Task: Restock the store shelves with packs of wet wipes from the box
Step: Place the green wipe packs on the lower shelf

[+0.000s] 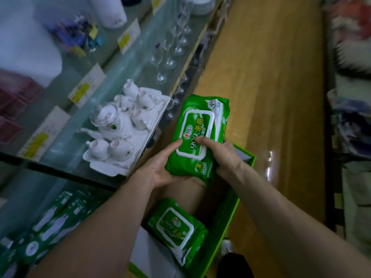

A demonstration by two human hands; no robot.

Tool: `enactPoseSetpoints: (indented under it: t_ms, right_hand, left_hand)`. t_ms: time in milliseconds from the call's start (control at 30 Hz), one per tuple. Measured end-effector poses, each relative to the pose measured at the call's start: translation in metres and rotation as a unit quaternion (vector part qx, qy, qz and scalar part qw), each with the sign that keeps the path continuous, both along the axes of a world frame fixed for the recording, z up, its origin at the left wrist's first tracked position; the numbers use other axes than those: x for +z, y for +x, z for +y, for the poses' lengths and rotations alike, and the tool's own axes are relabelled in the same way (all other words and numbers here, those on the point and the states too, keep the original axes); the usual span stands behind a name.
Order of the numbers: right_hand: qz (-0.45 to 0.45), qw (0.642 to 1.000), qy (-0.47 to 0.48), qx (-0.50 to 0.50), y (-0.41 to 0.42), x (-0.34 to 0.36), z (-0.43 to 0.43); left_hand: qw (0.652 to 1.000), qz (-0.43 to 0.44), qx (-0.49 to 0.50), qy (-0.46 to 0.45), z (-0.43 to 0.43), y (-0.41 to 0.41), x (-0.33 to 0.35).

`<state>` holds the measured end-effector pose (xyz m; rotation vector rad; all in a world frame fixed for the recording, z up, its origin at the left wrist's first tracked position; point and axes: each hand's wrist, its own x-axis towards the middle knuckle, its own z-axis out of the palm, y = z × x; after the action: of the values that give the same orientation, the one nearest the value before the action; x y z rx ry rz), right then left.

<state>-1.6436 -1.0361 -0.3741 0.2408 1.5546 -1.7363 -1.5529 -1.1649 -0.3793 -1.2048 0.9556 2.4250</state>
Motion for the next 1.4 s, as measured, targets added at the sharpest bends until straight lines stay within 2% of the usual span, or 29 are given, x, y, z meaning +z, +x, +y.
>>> enactPoseSetpoints:
  t_ms: [133, 233, 333, 467, 667, 833, 967, 1033, 1267, 1400]
  right_hand:
    - [0.012, 0.994, -0.077, -0.079, -0.012, 0.049, 0.022]
    - [0.025, 0.984, -0.123, -0.126, -0.021, 0.088, 0.047]
    - [0.043, 0.978, -0.143, -0.147, -0.029, 0.122, 0.079]
    - [0.085, 0.973, -0.133, -0.170, -0.036, 0.168, 0.133]
    - [0.137, 0.935, -0.141, -0.296, -0.039, 0.248, 0.256]
    - [0.184, 0.931, -0.046, -0.312, -0.014, 0.289, 0.382]
    - [0.210, 0.924, 0.004, -0.319, 0.022, 0.315, 0.473]
    - [0.225, 0.914, 0.031, -0.335, 0.047, 0.327, 0.520]
    - [0.254, 0.870, 0.069, -0.417, 0.125, 0.357, 0.643]
    - [0.277, 0.833, 0.162, -0.450, 0.170, 0.363, 0.696]
  left_hand:
    - [0.996, 0.089, 0.017, -0.004, 0.015, -0.018, 0.040]
    - [0.988, 0.147, 0.033, 0.037, 0.039, -0.036, 0.068]
    - [0.980, 0.191, -0.048, 0.038, 0.073, -0.057, 0.108]
    - [0.969, 0.217, -0.116, -0.033, 0.113, -0.080, 0.160]
    - [0.932, 0.257, -0.222, -0.123, 0.184, -0.094, 0.227]
    - [0.888, 0.307, -0.311, -0.145, 0.276, -0.098, 0.276]
    - [0.881, 0.342, -0.311, -0.102, 0.359, -0.099, 0.308]
    - [0.872, 0.345, -0.329, -0.109, 0.408, -0.098, 0.322]
    - [0.807, 0.374, -0.432, -0.150, 0.563, -0.076, 0.374]
    - [0.763, 0.412, -0.465, -0.178, 0.636, -0.060, 0.392]
